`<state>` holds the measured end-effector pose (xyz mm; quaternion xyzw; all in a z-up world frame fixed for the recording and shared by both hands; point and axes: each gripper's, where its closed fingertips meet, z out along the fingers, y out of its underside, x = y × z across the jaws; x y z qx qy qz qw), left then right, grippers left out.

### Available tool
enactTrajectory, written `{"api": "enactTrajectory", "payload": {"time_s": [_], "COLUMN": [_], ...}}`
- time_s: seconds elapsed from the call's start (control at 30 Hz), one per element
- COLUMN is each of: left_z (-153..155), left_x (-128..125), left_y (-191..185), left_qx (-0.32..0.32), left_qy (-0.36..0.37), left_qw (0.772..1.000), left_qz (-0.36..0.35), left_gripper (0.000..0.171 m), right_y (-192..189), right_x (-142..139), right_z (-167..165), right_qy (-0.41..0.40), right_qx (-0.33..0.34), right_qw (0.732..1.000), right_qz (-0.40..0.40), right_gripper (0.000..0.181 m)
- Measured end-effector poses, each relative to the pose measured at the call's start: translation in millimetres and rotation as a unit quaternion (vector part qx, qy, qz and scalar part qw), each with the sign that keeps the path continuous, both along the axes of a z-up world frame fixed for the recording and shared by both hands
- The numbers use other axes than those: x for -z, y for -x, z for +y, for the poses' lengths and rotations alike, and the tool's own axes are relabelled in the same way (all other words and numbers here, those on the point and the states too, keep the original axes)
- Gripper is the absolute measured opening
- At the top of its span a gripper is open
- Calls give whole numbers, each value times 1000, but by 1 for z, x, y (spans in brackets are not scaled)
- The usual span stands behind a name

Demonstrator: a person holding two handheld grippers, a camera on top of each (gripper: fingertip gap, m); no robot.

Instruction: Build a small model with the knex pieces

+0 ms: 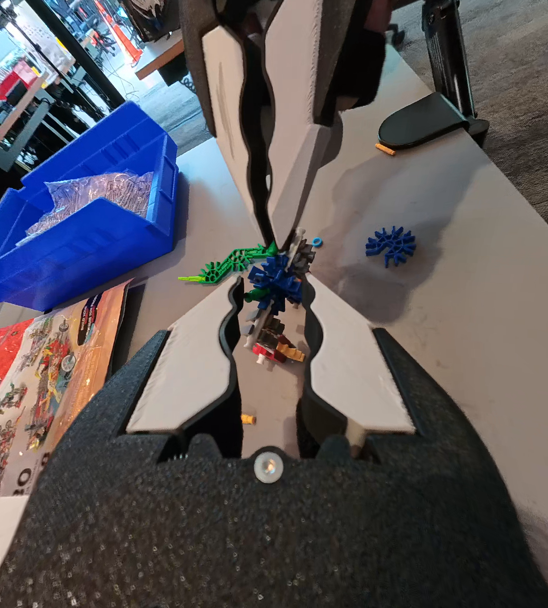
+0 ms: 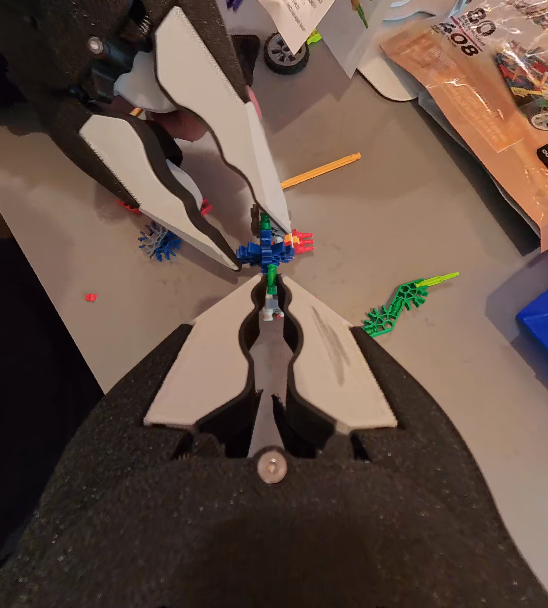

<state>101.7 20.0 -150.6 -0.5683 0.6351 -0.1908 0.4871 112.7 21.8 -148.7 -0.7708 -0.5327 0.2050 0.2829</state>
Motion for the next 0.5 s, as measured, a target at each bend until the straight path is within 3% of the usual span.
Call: {"api": "enactTrajectory", "payload": {"time_s": [0.37, 0.5], "left_z": [-4, -12], "left_x": [0, 2], "left_y": [-3, -6], "left_qx": [11, 17], "left_qy": [-45, -108], "left_qw": [999, 993], "left_qz": [18, 40], "left_gripper": [34, 28], "right_y": [-2, -4], "right_x": [2, 2], "right_z": [-3, -8], "right_qy": [51, 57], "right_qx": [-30, -37], "right_qw": [998, 997], "right_qz": [-11, -26], "right_gripper": [5, 5]}}
